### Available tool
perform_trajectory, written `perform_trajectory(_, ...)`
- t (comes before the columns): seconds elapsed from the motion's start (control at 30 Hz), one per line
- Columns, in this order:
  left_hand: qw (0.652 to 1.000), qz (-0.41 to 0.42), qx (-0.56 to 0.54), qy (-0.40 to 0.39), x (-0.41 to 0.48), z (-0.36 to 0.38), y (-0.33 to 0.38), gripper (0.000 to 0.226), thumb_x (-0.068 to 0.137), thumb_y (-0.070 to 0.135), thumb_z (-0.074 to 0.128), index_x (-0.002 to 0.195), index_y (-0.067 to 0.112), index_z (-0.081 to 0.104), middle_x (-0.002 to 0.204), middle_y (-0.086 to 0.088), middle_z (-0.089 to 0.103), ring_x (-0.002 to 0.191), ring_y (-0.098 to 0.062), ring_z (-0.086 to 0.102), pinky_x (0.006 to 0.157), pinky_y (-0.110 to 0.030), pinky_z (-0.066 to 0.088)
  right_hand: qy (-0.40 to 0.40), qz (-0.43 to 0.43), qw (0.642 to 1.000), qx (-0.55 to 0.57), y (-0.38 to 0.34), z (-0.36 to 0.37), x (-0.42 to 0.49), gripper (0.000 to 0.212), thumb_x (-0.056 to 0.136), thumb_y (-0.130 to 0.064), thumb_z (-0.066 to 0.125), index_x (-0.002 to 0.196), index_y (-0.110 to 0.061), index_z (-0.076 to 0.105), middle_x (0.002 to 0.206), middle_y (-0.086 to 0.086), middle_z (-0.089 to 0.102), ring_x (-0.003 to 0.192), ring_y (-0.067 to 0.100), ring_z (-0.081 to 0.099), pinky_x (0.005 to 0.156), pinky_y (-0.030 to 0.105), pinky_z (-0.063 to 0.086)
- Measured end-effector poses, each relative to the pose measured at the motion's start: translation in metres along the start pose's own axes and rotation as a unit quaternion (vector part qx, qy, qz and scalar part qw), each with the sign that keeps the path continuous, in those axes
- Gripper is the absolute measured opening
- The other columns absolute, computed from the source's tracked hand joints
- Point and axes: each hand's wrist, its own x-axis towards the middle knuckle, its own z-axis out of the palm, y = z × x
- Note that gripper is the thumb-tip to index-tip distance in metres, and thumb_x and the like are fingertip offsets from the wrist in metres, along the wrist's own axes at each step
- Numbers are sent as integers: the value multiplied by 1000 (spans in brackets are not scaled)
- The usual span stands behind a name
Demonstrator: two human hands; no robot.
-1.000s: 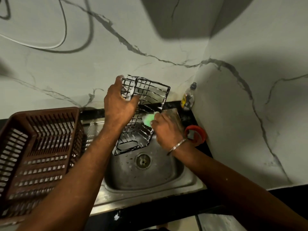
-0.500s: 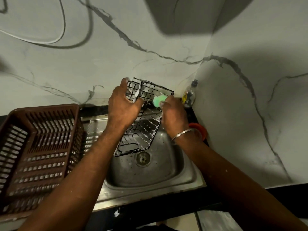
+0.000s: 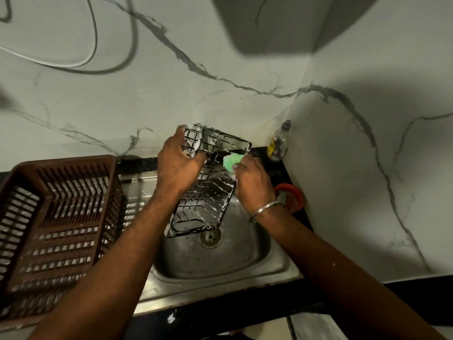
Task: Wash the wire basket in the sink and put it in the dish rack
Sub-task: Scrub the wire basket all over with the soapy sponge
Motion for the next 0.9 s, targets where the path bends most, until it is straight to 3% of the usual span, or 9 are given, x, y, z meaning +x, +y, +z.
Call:
perform_trajectory(0.17,998,-15,-51,18,3,0,-5,81,86,32,73,160,33,41,137,-2,61,112,-21,65,99,-50,59,-52,-51,997,-37,-13,4,-23,32,81,-13,75,113,-15,75,118,9,63,112,27,56,97,40,52)
perform_trajectory(0.27,996,-28,-78,28,7,-1,-6,78,91,25,73,162,30,40,132,1,59,109,-16,64,99,-46,59,-58,-24,998,-5,-14,13,-27,32,78,-9,80,109,-11,76,118,11,64,111,29,58,96,44,54)
perform_trajectory(0.37,995,-18,-88,42,11,-3,-5,75,92,21,73,160,30,43,126,4,57,114,-21,64,97,-45,60,-75,-51,996,-11,-19,16,-35,30,74,-8,84,103,-10,78,117,12,63,108,31,62,95,43,56)
perform_trajectory(0.5,991,-23,-123,51,17,-4,-6,72,95,15,69,161,27,43,126,3,60,92,-3,65,67,-14,57,-29,-44,999,0,-11,13,-38,28,75,-14,80,102,-9,78,109,10,65,101,28,62,92,39,55)
perform_trajectory(0.63,987,-28,-149,60,18,-4,-4,70,96,10,68,160,24,45,130,-2,60,83,-2,64,58,-8,52,-74,-47,996,27,-13,32,-49,43,57,-4,90,98,-9,78,113,10,62,100,29,64,86,39,61)
perform_trajectory(0.73,982,-38,-171,78,20,-7,-5,63,95,13,66,156,24,52,133,-5,60,85,2,63,62,-10,51,-86,-25,994,64,-11,37,-55,35,68,0,81,102,-9,77,116,10,59,102,29,61,87,42,60)
perform_trajectory(0.83,979,-40,-184,81,20,-10,-6,65,91,20,66,155,25,53,135,-3,62,97,1,60,79,-19,55,-55,-16,992,108,-12,41,-62,23,83,-1,69,104,-5,76,113,10,60,102,27,61,88,42,59)
perform_trajectory(0.9,972,-55,-212,88,20,-12,-6,68,90,20,66,156,27,52,138,3,61,108,0,60,93,-27,56,-9,21,988,154,-10,44,-62,27,91,-8,54,106,-5,75,112,10,60,101,27,62,90,37,58)
